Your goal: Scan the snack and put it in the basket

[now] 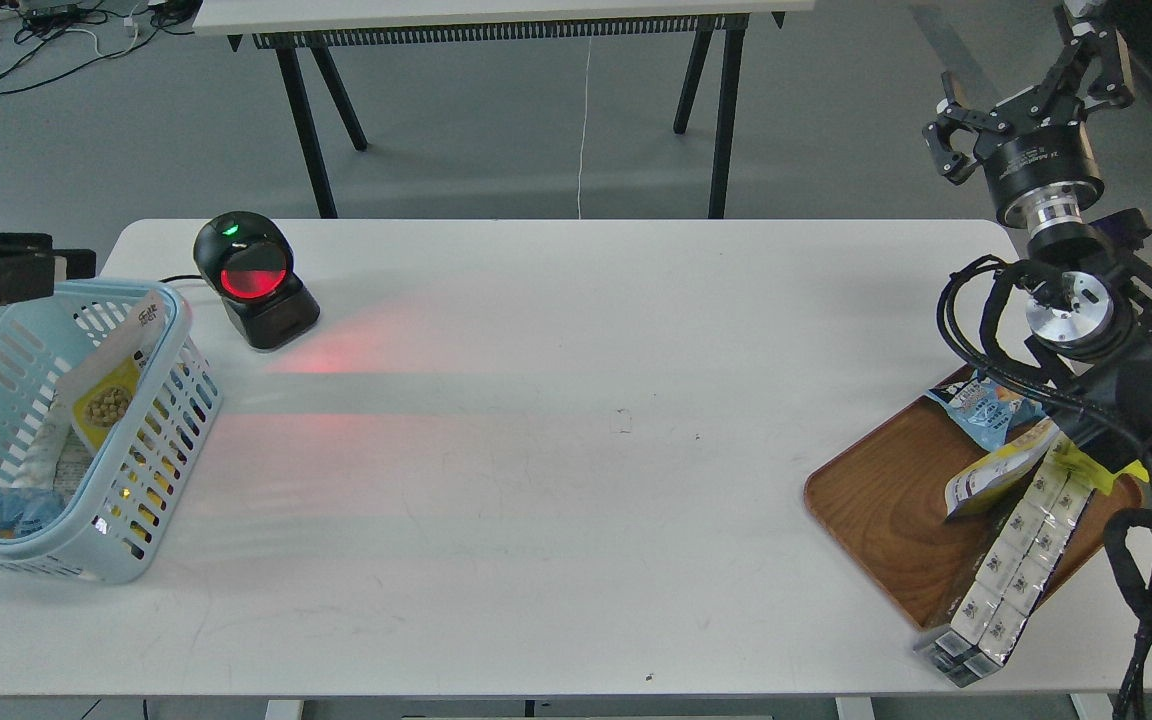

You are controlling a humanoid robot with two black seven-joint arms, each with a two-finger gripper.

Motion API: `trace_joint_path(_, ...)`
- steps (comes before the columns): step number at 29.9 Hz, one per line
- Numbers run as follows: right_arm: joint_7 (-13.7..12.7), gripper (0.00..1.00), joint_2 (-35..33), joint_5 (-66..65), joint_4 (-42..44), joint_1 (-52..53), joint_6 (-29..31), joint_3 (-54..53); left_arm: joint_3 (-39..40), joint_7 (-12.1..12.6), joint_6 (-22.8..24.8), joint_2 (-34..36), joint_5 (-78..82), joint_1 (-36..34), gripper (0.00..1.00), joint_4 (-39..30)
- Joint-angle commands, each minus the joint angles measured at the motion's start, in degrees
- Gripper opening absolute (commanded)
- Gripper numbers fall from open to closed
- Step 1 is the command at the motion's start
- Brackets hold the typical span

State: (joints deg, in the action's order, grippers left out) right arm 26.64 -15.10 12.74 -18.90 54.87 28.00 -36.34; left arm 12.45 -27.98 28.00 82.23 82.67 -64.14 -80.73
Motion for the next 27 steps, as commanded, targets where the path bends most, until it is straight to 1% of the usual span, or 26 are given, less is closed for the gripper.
trace_joint_path(1,-0.1,1.0,-0.02,-0.09,0.01,0.24,0.0,0.04,3.72,-0.02,0.0,-2.24,-15.83,-0.02,0.96,3.9)
trace_joint_path(2,-0.1,1.0,-0.02,-0.09,0.01,0.24,0.0,0.04,4.07,-0.02,0.0,-3.03,-18.83,-0.02,1.0,4.95)
trace_joint_path(4,0.07,1.0,-0.02,-0.09,-0.08,0.41,0.0,0.04,5.3,-0.02,0.0,-5.57,-24.55,-0.02,1.0,7.41)
trace_joint_path(8,0.25,1.0,-0.37,0.0,0.18,2.17,0.0,-0.57,7.94,-0.02,0.0,-14.79,-33.52,-0.02,1.0,14.18)
trace_joint_path(11,-0.19,1.0,-0.63,0.0,0.27,2.87,0.0,-1.54,8.29,-0.02,0.0,-21.22,-40.63,0.07,1.0,19.89)
trace_joint_path(16,-0.89,1.0,-0.89,-0.09,0.27,4.54,0.0,-1.28,10.66,-0.02,0.0,-34.21,-57.85,-0.02,1.0,34.82)
trace_joint_path(19,-1.51,1.0,-1.51,-0.26,0.27,4.89,0.0,-1.28,12.68,-0.02,0.0,-40.55,-64.02,-0.11,1.0,43.08)
trace_joint_path(23,-1.59,0.99,-1.69,-0.26,0.27,5.77,0.0,-1.36,19.0,-0.02,0.0,-47.67,-69.73,-0.11,1.0,49.95)
trace_joint_path(24,-1.68,0.99,-1.69,-0.26,0.27,5.95,0.0,-1.54,21.19,0.73,0.0,-48.99,-71.75,-0.02,1.0,51.36)
trace_joint_path(25,-1.94,0.99,-1.69,-0.26,0.36,6.12,0.0,-1.54,22.87,2.56,0.0,-50.22,-73.68,-0.02,1.0,52.33)
trace_joint_path(27,-2.91,1.0,-1.51,-0.26,0.71,6.13,0.0,-1.63,26.3,7.48,0.0,-53.65,-78.95,0.24,1.0,54.35)
